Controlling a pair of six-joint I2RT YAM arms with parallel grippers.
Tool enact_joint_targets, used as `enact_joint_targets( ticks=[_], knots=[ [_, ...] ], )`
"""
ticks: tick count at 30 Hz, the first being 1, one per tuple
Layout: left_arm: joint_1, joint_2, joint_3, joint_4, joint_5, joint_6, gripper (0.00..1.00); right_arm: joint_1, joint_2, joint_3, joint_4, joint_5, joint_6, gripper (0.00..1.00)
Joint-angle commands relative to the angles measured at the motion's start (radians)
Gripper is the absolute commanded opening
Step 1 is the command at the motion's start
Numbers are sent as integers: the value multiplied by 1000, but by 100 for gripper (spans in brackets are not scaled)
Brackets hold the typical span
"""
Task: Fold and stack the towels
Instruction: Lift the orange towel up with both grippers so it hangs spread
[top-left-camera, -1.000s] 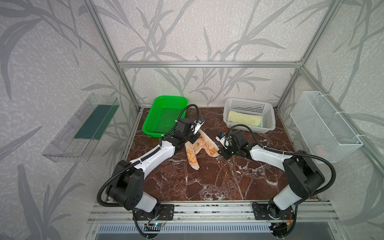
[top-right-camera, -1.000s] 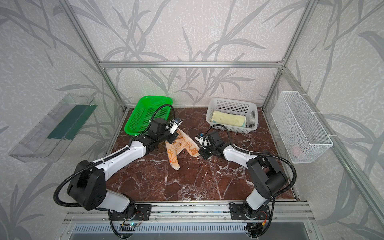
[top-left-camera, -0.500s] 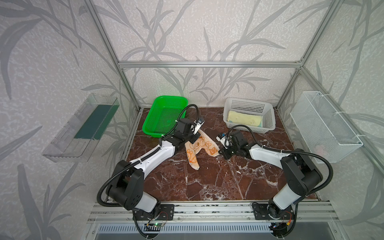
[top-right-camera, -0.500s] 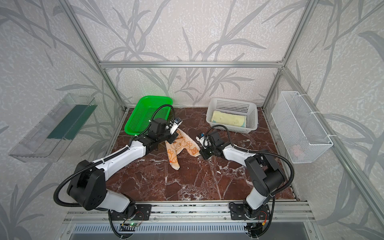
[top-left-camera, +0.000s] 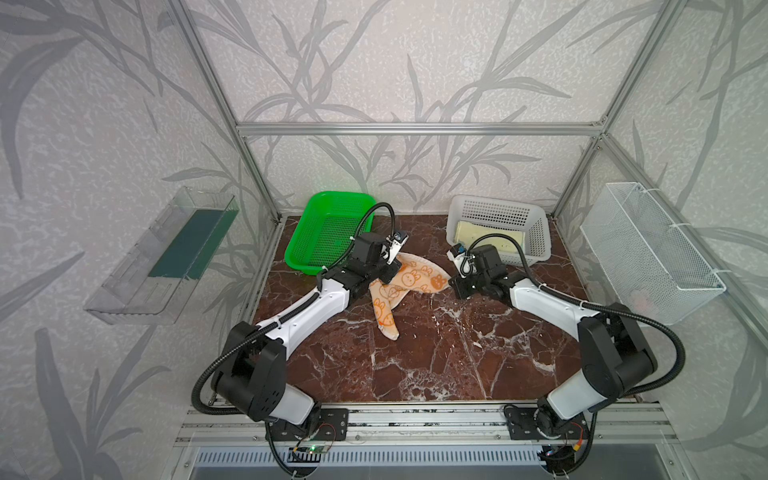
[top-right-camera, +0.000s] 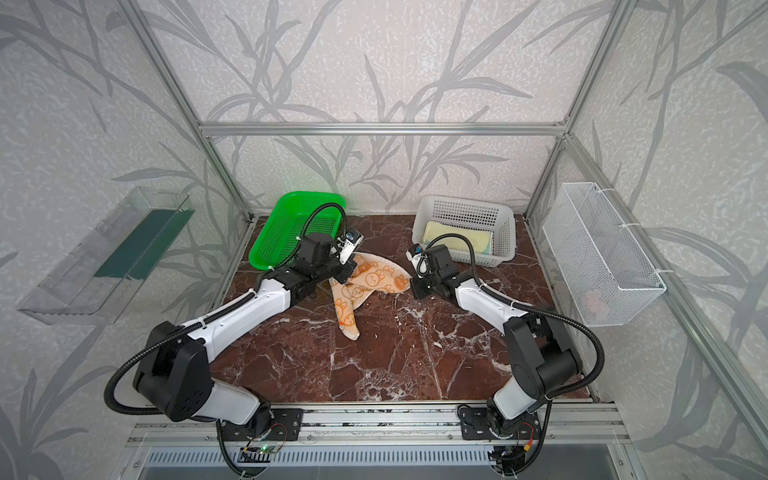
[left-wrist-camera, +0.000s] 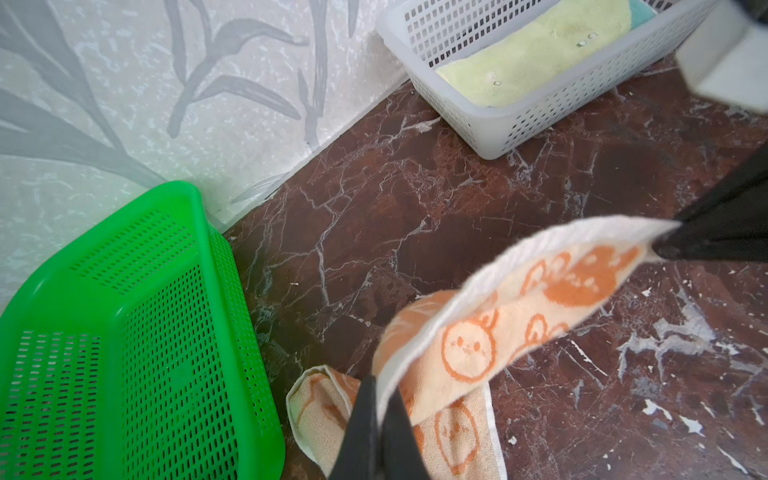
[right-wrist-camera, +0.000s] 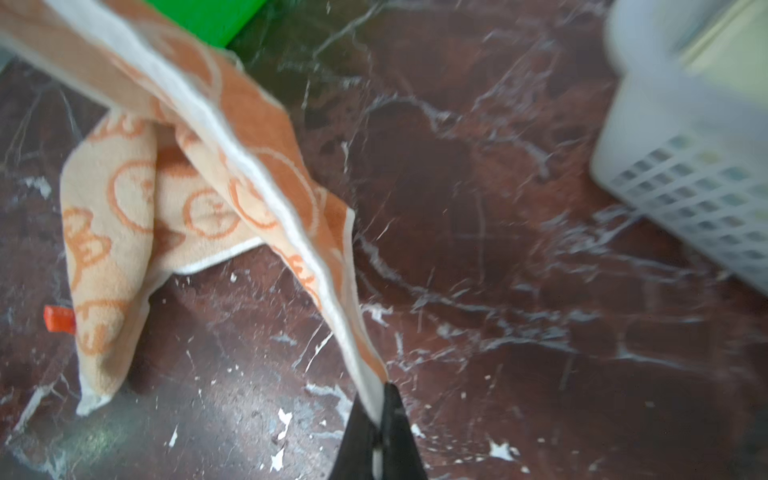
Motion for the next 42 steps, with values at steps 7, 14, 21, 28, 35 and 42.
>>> enact_joint_targets(
  ticks=[7,14,21,28,35,42],
  knots=[
    [3,26,375,-267,85,-88,0,-69,-95,310,-89,18,-110,0],
    [2,-36,497,-315,109,-112,0,-108,-142,452,-117,-5,-172,0],
    [0,-175,489,-345,241,-137,0,-109,-234,470,-131,-71,-209,0],
    [-5,-298,471,-396,301,-166,0,-108,-367,420,-145,-176,-206,0],
    [-8,-419,427,-442,438,-216,0,-107,-522,352,-145,-262,-178,0],
    [-10,-556,357,-406,504,-281,0,-106,-646,310,-155,-284,-139,0]
  ],
)
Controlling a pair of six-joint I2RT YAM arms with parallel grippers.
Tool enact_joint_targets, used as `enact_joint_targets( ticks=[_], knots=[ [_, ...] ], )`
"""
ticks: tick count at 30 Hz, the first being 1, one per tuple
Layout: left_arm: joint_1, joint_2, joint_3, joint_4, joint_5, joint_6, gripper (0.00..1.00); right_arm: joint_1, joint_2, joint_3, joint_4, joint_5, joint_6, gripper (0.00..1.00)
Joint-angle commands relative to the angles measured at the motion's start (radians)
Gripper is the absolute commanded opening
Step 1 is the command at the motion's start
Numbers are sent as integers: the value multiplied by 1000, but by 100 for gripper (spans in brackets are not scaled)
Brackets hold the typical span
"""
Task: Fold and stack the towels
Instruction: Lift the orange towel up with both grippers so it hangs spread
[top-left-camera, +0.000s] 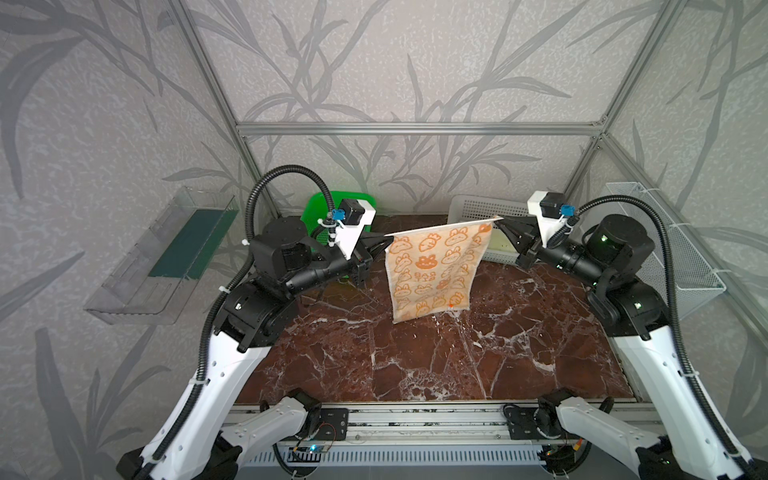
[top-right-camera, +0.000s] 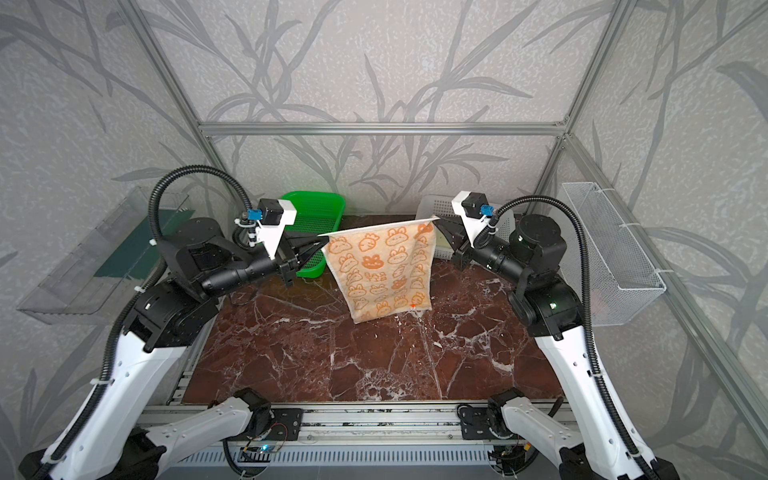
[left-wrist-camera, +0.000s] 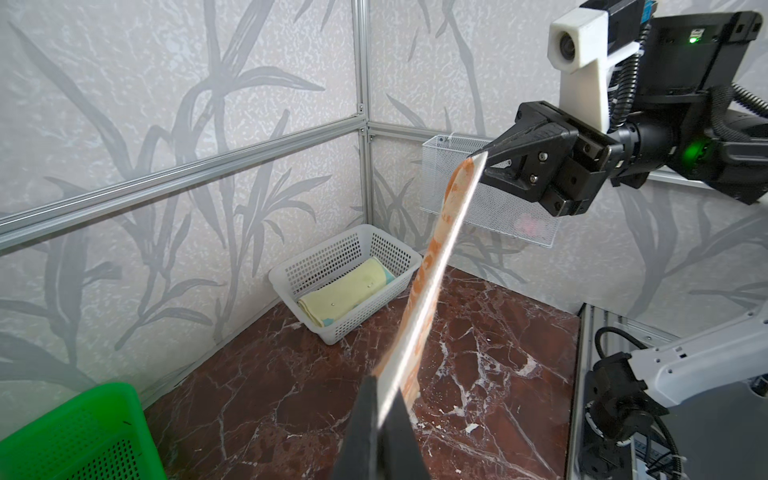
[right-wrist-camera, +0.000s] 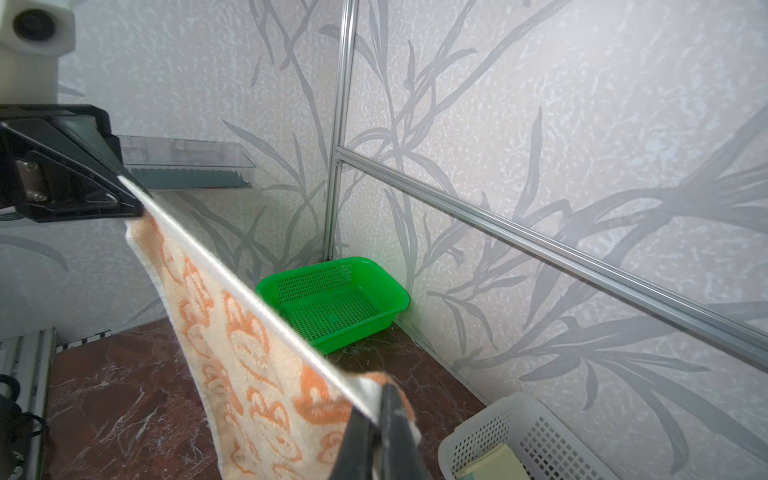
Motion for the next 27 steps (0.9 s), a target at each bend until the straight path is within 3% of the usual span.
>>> enact_joint_targets(
  ticks=[1,11,15,23,27],
  knots=[
    [5,-78,-24,17,51,-55,0,-11,-53,-12,-8,16,38,0],
    [6,-89,-51,31,-3,-47,0,-11,-60,-49,12,49,44,0],
    [8,-36,-66,26,-103,-9,0,-11,-1,-65,43,61,37,0],
    [31,177,-64,33,-331,92,0,-13,195,-98,138,131,10,0],
    [81,306,-59,61,-343,93,0,-14,317,-91,192,137,-3,0]
  ],
)
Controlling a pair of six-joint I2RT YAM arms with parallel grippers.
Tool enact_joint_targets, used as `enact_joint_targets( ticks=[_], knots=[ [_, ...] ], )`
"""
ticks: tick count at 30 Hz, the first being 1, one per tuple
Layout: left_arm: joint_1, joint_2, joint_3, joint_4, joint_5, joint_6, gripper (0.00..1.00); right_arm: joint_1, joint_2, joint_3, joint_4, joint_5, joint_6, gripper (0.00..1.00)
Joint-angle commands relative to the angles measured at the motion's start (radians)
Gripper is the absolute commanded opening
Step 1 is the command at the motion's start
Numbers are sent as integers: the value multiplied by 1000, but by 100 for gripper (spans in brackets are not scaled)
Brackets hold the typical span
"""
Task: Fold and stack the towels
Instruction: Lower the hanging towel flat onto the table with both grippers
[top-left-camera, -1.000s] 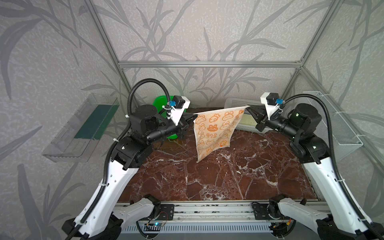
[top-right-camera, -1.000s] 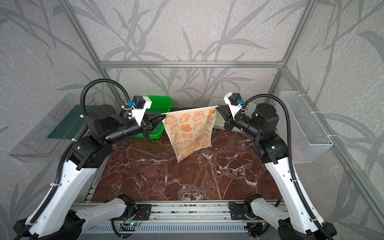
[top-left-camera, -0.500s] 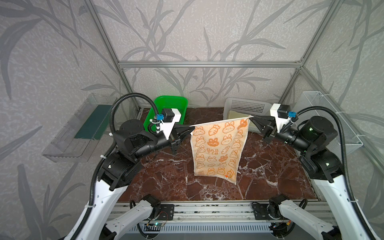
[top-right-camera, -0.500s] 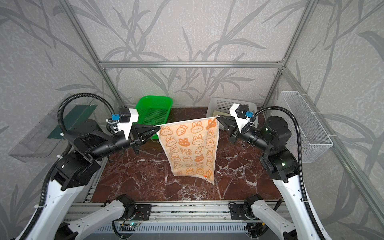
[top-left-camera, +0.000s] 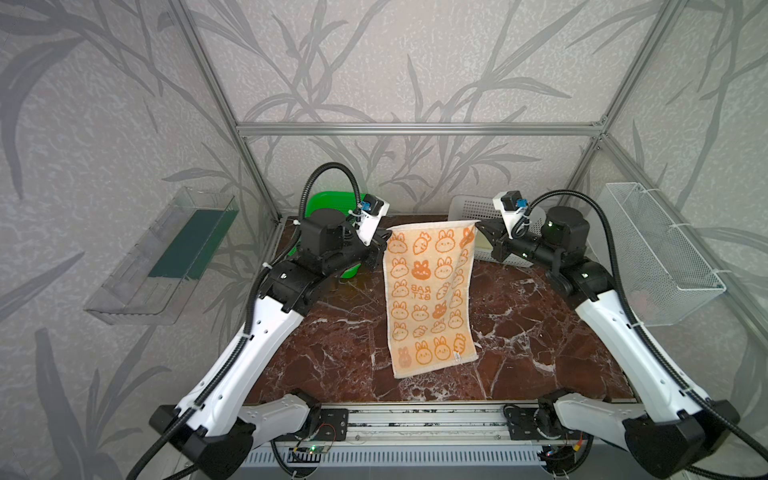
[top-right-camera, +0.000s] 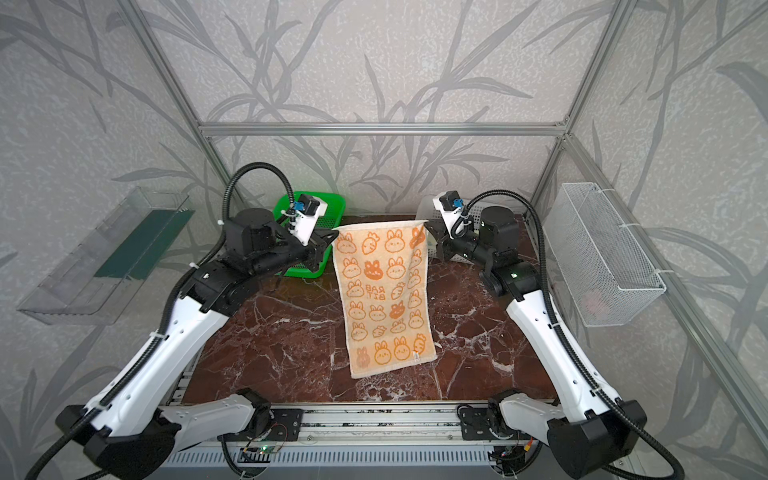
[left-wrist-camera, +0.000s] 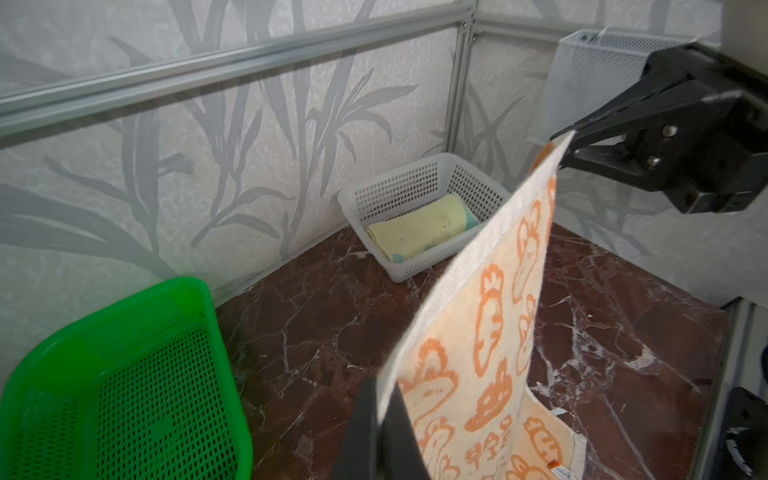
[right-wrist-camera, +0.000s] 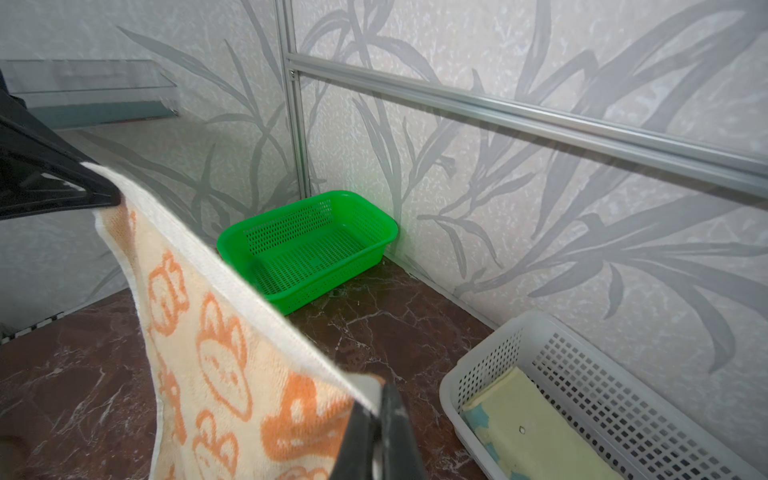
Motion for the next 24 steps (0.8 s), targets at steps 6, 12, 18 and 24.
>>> enact_joint_targets(
  ticks=[6,12,18,24],
  knots=[
    [132,239,4,104,-20,-27,0,-5,260,39,154,53,-46,0],
    [152,424,65,121,-52,-22,0,-5,417,41,266,94,-82,0],
    [151,536,89,136,-40,-26,0,-5,532,28,338,81,-118,0],
    [145,562,71,148,-33,-36,0,-5,569,16,348,56,-142,0]
  ],
)
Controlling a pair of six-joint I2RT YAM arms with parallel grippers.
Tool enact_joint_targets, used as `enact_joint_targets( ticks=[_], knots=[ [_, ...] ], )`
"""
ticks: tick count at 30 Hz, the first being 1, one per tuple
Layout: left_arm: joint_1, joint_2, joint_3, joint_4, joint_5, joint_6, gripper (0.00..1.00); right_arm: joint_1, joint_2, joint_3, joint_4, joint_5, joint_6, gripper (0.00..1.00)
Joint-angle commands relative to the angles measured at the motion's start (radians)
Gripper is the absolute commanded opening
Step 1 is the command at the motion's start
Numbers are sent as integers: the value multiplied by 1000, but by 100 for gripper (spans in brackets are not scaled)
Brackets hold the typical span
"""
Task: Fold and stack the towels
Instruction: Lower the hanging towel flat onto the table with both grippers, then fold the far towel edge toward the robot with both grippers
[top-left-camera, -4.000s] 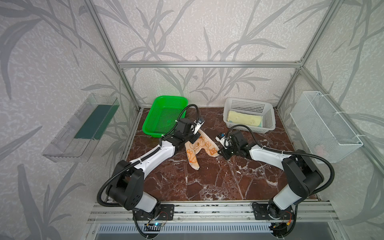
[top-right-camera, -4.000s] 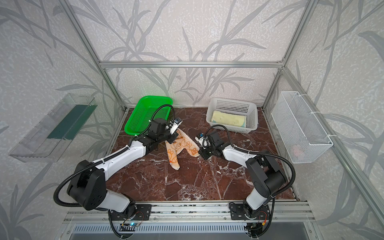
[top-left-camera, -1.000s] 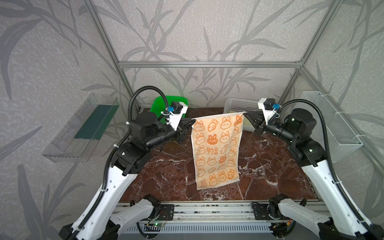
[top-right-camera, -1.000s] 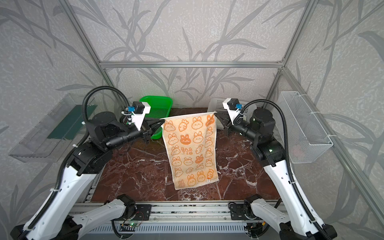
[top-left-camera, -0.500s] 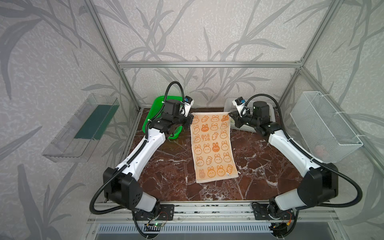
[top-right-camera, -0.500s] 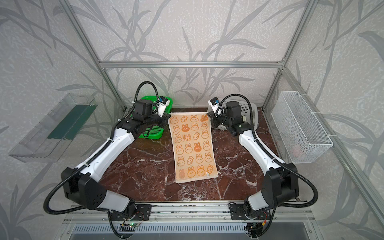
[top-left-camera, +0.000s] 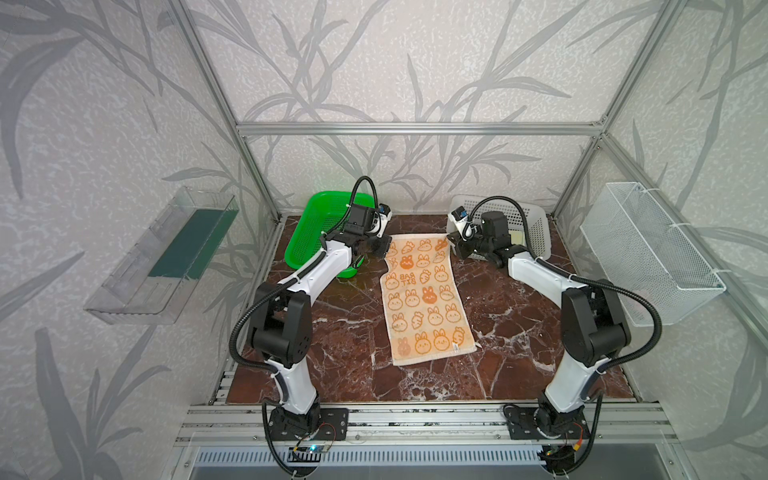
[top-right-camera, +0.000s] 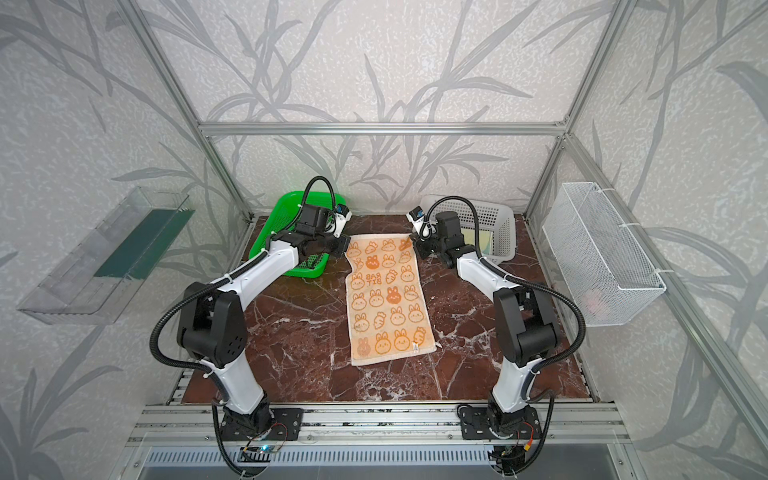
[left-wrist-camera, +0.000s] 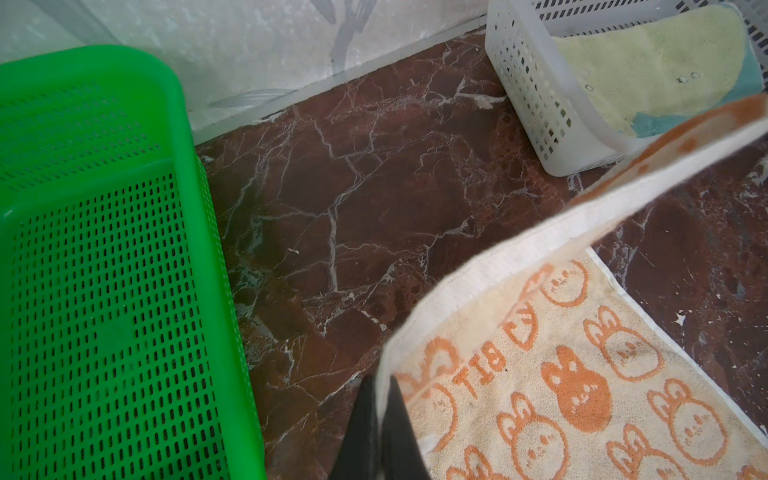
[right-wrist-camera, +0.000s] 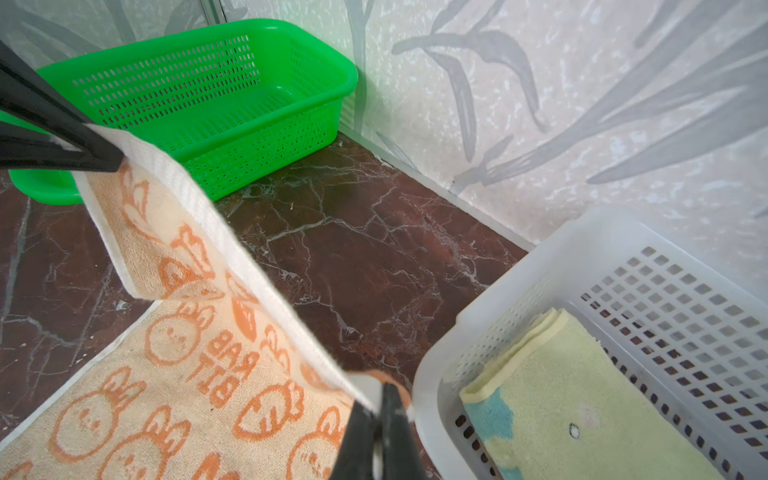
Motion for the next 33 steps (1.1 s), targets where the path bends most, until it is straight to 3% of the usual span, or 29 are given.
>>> enact_joint_targets(
  ticks=[1,18,33],
  knots=[
    [-4,-6,13,26,5,-11,0,-4,-2,0,51,-17,-28,0],
    [-78,-170,-160,-60,-13,86,0,-25,-163,-206,10,-49,-109,0],
    [-152,-358,-355,-65,18,-19,0,-25,-389,-352,-215,-74,-37,0]
  ],
)
